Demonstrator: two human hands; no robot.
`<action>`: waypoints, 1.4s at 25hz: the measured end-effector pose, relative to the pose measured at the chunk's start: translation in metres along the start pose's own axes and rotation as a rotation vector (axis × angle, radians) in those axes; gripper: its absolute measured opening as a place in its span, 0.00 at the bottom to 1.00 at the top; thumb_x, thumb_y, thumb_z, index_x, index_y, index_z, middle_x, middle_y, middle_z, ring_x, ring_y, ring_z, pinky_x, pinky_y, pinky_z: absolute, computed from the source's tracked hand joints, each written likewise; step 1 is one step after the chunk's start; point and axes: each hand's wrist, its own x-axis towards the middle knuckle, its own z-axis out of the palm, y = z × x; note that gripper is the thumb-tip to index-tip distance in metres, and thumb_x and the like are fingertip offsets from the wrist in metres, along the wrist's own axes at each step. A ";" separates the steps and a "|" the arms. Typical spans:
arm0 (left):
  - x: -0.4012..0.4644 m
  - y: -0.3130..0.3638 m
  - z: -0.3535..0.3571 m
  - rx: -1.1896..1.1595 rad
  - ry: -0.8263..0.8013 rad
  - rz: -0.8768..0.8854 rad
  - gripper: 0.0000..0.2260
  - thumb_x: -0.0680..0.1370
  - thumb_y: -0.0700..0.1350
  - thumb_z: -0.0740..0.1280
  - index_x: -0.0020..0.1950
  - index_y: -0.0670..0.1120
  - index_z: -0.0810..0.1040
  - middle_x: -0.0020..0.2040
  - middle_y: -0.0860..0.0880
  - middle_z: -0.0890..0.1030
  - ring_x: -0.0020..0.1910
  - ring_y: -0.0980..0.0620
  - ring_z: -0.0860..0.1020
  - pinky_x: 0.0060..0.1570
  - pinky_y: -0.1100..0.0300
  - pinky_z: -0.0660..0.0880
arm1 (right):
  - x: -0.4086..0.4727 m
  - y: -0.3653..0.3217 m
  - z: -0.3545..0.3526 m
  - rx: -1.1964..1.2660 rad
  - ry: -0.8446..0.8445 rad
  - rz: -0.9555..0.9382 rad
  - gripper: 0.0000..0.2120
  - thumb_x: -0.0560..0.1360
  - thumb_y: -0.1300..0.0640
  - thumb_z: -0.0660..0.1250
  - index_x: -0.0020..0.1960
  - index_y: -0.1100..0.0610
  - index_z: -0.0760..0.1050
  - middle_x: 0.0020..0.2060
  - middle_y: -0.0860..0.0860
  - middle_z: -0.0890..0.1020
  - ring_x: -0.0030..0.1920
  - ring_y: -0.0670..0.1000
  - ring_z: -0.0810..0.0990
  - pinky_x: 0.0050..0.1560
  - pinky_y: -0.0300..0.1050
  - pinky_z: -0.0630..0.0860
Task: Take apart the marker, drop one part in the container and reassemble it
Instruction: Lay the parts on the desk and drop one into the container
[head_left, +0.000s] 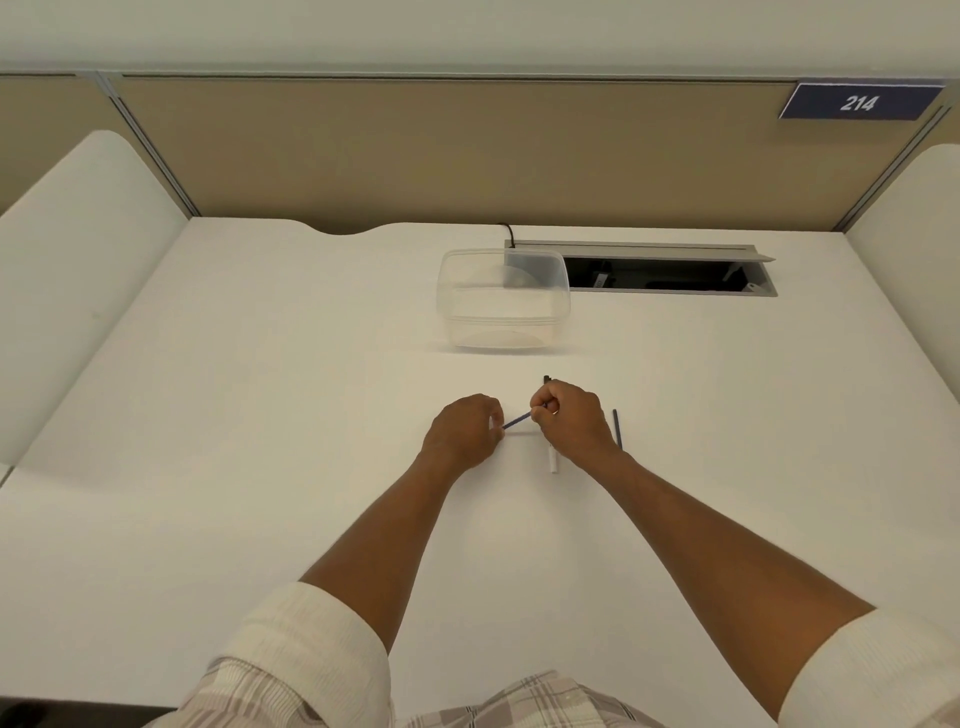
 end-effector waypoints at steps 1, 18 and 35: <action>0.001 -0.001 0.001 -0.020 -0.011 -0.014 0.09 0.77 0.47 0.66 0.56 0.51 0.76 0.60 0.53 0.78 0.59 0.48 0.76 0.54 0.53 0.74 | 0.001 0.001 -0.003 0.004 0.005 0.012 0.07 0.72 0.59 0.68 0.39 0.48 0.77 0.36 0.48 0.83 0.38 0.46 0.79 0.38 0.40 0.72; 0.033 -0.022 0.025 0.166 -0.060 -0.003 0.32 0.83 0.58 0.50 0.79 0.47 0.39 0.80 0.50 0.38 0.79 0.51 0.38 0.77 0.48 0.38 | 0.047 -0.023 -0.047 0.188 0.048 0.001 0.02 0.72 0.60 0.71 0.43 0.55 0.80 0.37 0.52 0.84 0.40 0.54 0.83 0.43 0.49 0.81; 0.035 -0.033 0.040 0.167 0.187 0.029 0.32 0.81 0.63 0.48 0.80 0.49 0.45 0.81 0.52 0.45 0.79 0.53 0.41 0.77 0.50 0.41 | 0.186 -0.076 -0.039 -0.149 0.031 -0.143 0.03 0.70 0.63 0.69 0.40 0.56 0.80 0.30 0.44 0.76 0.33 0.45 0.74 0.37 0.37 0.71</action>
